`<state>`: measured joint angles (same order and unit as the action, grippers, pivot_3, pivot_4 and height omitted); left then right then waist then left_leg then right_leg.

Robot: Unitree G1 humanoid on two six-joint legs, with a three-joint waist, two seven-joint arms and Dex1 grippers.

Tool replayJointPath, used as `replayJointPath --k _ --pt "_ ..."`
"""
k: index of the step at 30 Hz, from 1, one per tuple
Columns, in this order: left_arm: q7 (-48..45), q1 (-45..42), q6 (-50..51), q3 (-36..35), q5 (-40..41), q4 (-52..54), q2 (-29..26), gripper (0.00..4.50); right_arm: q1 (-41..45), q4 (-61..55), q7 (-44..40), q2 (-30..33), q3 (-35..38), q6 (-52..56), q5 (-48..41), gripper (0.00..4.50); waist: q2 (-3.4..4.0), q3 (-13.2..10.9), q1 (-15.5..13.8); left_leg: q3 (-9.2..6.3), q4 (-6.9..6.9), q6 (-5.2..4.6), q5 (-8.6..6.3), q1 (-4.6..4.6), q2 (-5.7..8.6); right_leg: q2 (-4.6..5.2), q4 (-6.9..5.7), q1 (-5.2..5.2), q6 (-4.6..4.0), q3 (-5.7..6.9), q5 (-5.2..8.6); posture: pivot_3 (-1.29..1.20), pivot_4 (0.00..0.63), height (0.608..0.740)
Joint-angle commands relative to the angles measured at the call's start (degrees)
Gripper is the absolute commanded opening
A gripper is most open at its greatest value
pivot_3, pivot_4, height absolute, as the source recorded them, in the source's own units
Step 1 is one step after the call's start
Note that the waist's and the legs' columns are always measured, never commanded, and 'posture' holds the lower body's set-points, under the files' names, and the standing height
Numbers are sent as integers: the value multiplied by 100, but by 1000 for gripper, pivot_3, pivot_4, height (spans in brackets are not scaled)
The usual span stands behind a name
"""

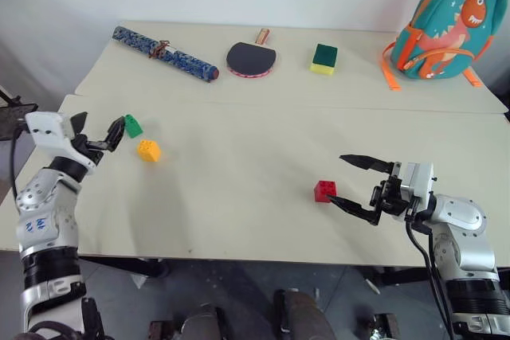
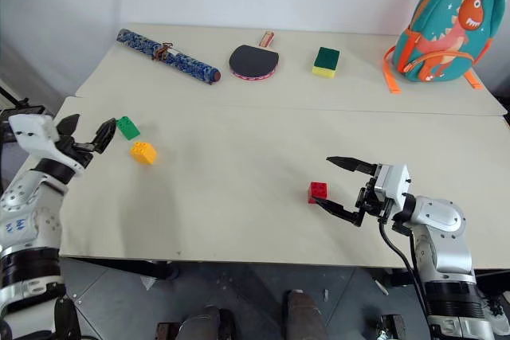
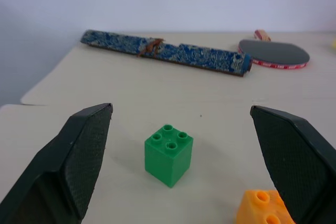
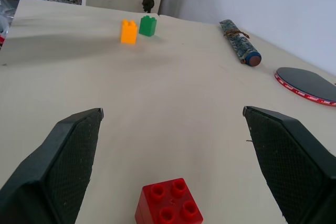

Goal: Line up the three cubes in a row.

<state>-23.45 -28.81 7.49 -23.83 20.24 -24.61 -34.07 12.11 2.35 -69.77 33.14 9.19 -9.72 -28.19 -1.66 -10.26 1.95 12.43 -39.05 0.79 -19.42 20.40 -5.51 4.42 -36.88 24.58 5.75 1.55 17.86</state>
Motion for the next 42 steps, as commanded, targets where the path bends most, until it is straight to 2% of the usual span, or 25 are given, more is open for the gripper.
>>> replayJointPath --k 1,10,14,34,37,42 --pt "852 -738 409 240 -445 -461 64 4500 -114 -435 120 78 12 213 -126 4473 -5 -3 -34 1 -2 1 0 1 -3 -3 0 1 0 2 0 0 150 740" --pt "3228 -1267 2748 219 -629 1058 1075 4500 -298 -806 179 196 -15 631 -176 4473 -11 -5 -31 2 -5 1 -2 9 -2 -4 2 4 4 -3 -2 0 150 740" --pt "3632 -1246 3425 297 -746 1684 1280 4500 -313 -914 184 211 -16 794 -210 4473 -11 -5 -31 2 -6 6 0 6 -4 -8 -3 5 4 -8 -2 0 150 740" --pt "4184 -1928 2847 222 -1102 111 1417 4500 -12 -729 228 130 -144 837 -131 4473 -12 -6 -41 6 -8 8 1 3 -2 -10 -1 3 4 -9 -2 0 150 740" --pt "4125 -1983 2778 209 -1113 -86 1366 3911 88 -625 291 128 -88 776 -113 4500 -12 -6 -44 8 -8 8 1 3 -2 -10 -1 3 4 -10 -2 0 150 740" --pt "4118 -2088 2626 198 -1145 -281 1325 2303 91 -602 348 39 -63 626 -132 4500 -12 -6 -49 8 -9 8 1 3 -2 -10 0 2 4 -9 -2 0 150 740"
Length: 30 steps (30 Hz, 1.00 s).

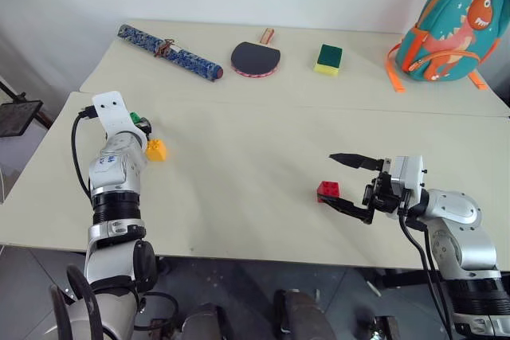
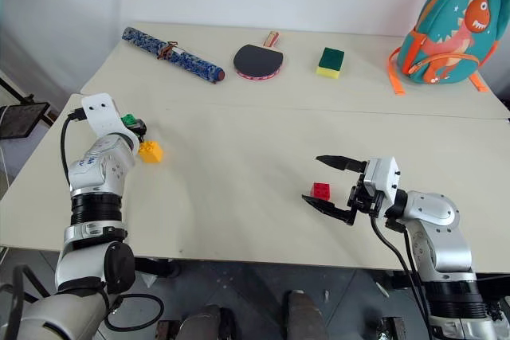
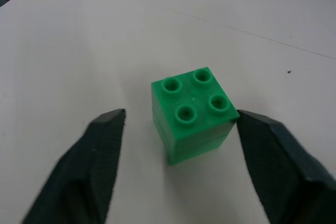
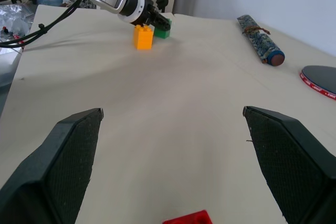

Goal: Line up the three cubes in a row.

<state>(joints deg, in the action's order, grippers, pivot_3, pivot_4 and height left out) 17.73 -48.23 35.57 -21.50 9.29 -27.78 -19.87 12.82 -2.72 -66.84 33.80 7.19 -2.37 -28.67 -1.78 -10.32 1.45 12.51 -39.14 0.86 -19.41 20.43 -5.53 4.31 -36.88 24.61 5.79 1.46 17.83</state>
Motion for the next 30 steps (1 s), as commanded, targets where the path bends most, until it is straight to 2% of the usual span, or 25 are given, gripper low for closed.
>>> replayJointPath --k 1,3,6,11,13,14,16,18,21,25,27,30 --pt "-7 -141 -197 -56 -28 34 -91 1969 0 -103 65 -35 121 -111 -74 4500 0 0 0 0 0 0 0 0 0 0 0 0 0 0 0 0 150 740" --pt "-72 -114 -175 -121 51 26 -104 1442 -36 -111 70 -51 98 -131 -53 4500 0 0 0 0 1 0 0 0 0 0 0 0 0 0 0 0 150 740" --pt "-604 79 -586 -545 474 229 -292 1442 -124 -148 124 -71 134 -174 -49 4500 0 0 13 0 1 0 0 0 -1 -1 -1 1 0 1 0 0 150 740" --pt "-3673 416 -1384 -185 1234 795 -1046 1442 -288 -250 170 79 335 -202 -94 4500 -1 -1 21 11 3 9 -1 0 -9 -8 -10 12 0 2 0 0 150 740" --pt "-5383 531 -1610 203 1546 1086 -1448 1442 -430 -308 172 215 512 -147 -153 4500 -1 -1 -2 14 3 10 -1 0 -8 -8 -7 11 -1 2 0 0 150 740" --pt "-6054 580 -1545 393 1716 1266 -1609 1442 -502 -321 156 279 590 -125 -172 4500 -1 -1 -17 13 2 10 -1 2 -7 -8 -5 11 -1 3 0 0 150 740" --pt "-8016 767 -960 1002 2491 2090 -2041 1442 -794 -309 44 501 813 -137 -177 4500 -1 -1 -36 13 2 10 -3 2 -5 -7 1 7 -1 6 1 0 150 740" --pt "-9011 696 -720 1829 2412 2330 -2266 1442 -1050 -307 -33 671 1017 -175 -195 4500 0 0 -96 12 4 13 -8 4 -5 -7 -4 5 0 13 1 0 150 740" --pt "-9293 517 -1236 2887 1562 2196 -2032 1442 -1221 -339 5 736 1174 -232 -201 4500 2 0 -120 17 -1 13 -9 -8 -4 -10 6 -2 -1 7 1 0 150 740" --pt "-8772 330 -1808 4001 460 1821 -1094 1442 -1644 -512 70 661 1288 -283 -156 4500 0 -1 -126 13 -13 9 -2 -9 -3 -14 7 -8 -5 -19 3 0 150 740" --pt "-8522 282 -2060 4288 77 1492 -691 1442 -1872 -663 126 616 1321 -269 -173 4500 0 -1 -112 10 -13 4 -3 -7 0 -13 8 -8 -5 -27 3 0 150 740" --pt "-8312 177 -2054 4344 -97 1169 -324 1442 -2154 -909 256 567 1335 -195 -218 4500 0 -1 -87 -14 -11 2 -4 -6 -3 -15 10 0 -5 -34 3 0 150 740"
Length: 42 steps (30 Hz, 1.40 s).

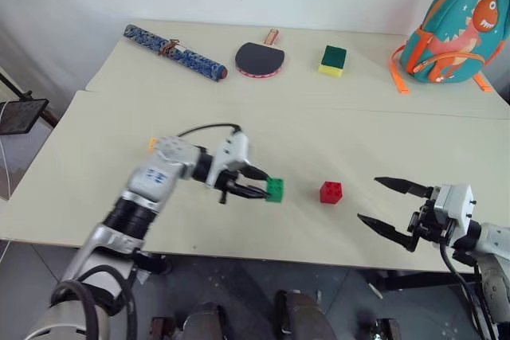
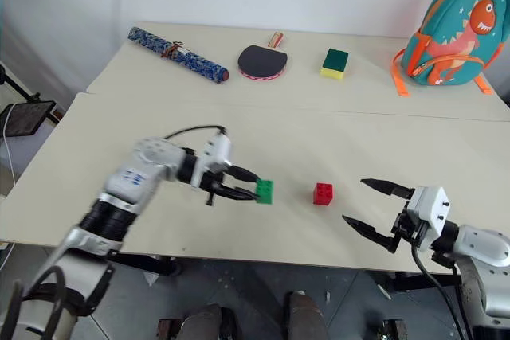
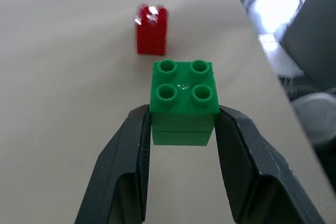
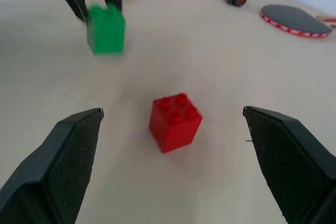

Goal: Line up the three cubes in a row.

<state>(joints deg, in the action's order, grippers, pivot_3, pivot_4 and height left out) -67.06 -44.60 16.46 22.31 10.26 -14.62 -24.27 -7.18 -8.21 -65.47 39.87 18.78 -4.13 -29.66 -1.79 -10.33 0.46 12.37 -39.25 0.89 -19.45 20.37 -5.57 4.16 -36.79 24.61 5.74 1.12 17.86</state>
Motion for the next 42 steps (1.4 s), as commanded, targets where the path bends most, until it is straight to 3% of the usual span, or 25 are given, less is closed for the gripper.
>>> replayJointPath --k 1,11,16,20,24,27,28,31,35,42 --pt "217 -232 -228 -5 -314 -276 155 1442 -265 -464 179 -93 151 -22 -114 4500 0 0 25 -11 2 0 0 0 0 0 -2 2 0 -4 0 0 150 740" --pt "58 -339 -142 -195 -377 -444 107 1442 -621 -746 462 -303 45 -41 -57 4500 1 0 24 -21 -2 -12 -1 -2 5 8 -7 -3 0 2 0 0 150 740" --pt "-38 -364 146 -455 -234 -163 -18 3000 -486 -640 429 -277 -79 -17 -61 4500 1 0 18 -22 -2 -12 0 -1 5 7 -8 -3 0 4 0 0 150 740" --pt "115 100 161 -1417 353 334 -334 4017 -227 -557 365 -256 -180 39 -144 4500 1 0 83 -22 -2 -12 0 0 4 7 -9 -2 0 4 0 0 150 740" --pt "616 1245 14 -2688 819 1041 -764 4017 50 -625 313 -440 -370 23 -316 4500 9 1 158 -23 5 -5 1 -14 -6 4 -31 -2 -6 4 3 0 150 740" --pt "572 2298 -1235 -3959 1417 1178 -673 4017 462 -768 269 -650 -702 -53 -343 4500 11 0 187 -19 7 -1 -1 -19 -16 5 -38 3 -9 3 5 0 150 740" --pt "575 2498 -1501 -4202 1537 1157 -637 4369 551 -817 279 -696 -773 -17 -365 4500 11 0 174 -22 4 -1 -1 -15 -16 6 -44 4 -10 8 5 0 150 740" --pt "644 3382 -1218 -4850 1731 1282 -1053 4492 921 -954 81 -730 -1263 79 -296 4500 10 0 135 -22 -5 -2 -1 -16 -10 15 -45 3 -13 9 7 0 150 740" --pt "1052 4289 -1026 -5823 2122 1001 -1138 4492 1392 -988 -31 -801 -1655 223 -387 4500 7 2 99 -34 -3 -13 -5 -13 -3 29 -25 -9 -15 26 8 0 150 740" --pt "1340 4820 -1366 -6087 2033 298 -1041 4492 1525 -937 -150 -645 -1659 356 -360 4500 -5 9 83 -35 2 -14 -17 -5 -5 35 -13 -6 -16 57 9 0 150 740"
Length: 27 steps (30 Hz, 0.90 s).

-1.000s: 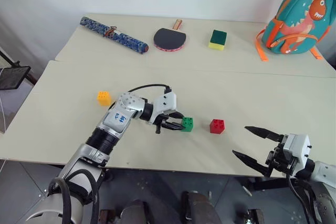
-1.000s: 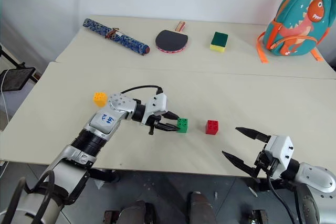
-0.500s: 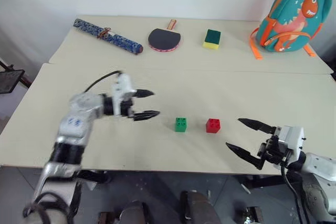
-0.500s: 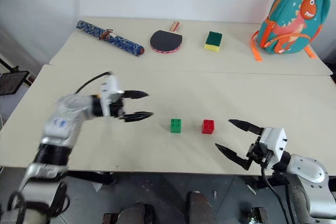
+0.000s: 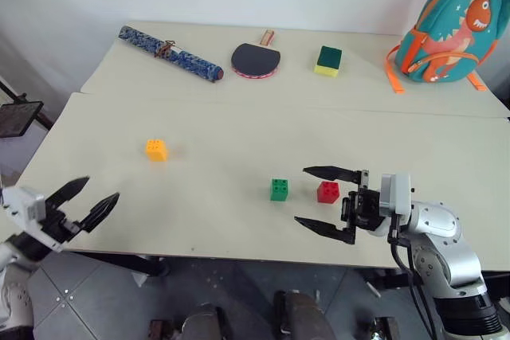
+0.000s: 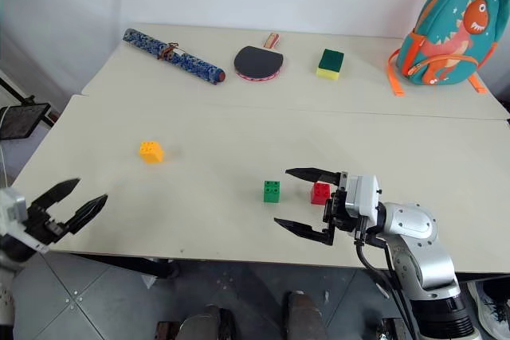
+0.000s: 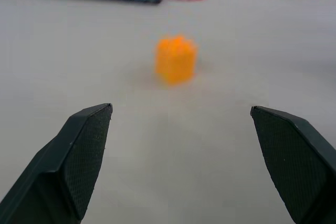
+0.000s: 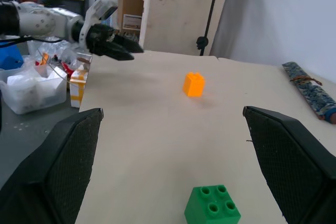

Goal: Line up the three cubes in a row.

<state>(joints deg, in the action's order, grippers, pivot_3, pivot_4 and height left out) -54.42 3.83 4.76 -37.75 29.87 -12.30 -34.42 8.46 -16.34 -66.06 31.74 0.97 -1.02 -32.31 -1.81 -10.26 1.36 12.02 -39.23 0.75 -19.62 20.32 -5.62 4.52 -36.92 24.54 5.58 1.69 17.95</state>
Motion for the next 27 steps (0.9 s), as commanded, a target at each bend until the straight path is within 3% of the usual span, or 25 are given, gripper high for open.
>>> replayJointPath --k 1,5,7,11,15,25,27 --pt "140 -49 -246 30 -37 66 -37 4492 -78 -81 -143 236 180 36 -83 4500 -7 4 -11 -4 0 0 0 3 0 2 2 -1 0 6 0 0 150 740" --pt "562 -340 -248 434 -210 352 119 4492 -187 50 -179 384 276 37 -39 4500 -15 10 7 -6 0 0 -1 2 1 5 4 -4 -1 12 1 0 150 740" --pt "1552 -555 -26 617 -446 758 473 4492 -276 75 -213 414 333 41 -67 4500 -15 10 16 -5 0 1 -1 2 0 5 2 -4 -1 13 1 0 150 740" --pt "2395 -652 521 1016 -477 1561 966 4492 -386 123 -320 495 392 33 -56 4500 -21 13 46 -3 2 4 -2 1 -1 1 -2 -4 2 11 -1 0 150 740" --pt "3847 -1185 1103 1523 -997 1922 1549 4492 -377 200 -312 457 337 -2 29 4500 -23 14 15 -4 1 8 0 -2 -3 -4 -2 -6 2 10 -1 0 150 740" --pt "4627 -2029 1774 1872 -1217 1375 1763 4492 -422 125 -202 425 311 9 97 4500 -25 16 15 -3 1 7 3 -2 1 -5 -2 -6 2 11 -1 0 150 740" --pt "4555 -2100 1853 1890 -1155 1354 1717 4088 -433 155 -143 419 354 -12 103 4500 -25 16 22 -3 1 8 4 -2 0 -5 -2 -6 2 11 -1 0 150 740"
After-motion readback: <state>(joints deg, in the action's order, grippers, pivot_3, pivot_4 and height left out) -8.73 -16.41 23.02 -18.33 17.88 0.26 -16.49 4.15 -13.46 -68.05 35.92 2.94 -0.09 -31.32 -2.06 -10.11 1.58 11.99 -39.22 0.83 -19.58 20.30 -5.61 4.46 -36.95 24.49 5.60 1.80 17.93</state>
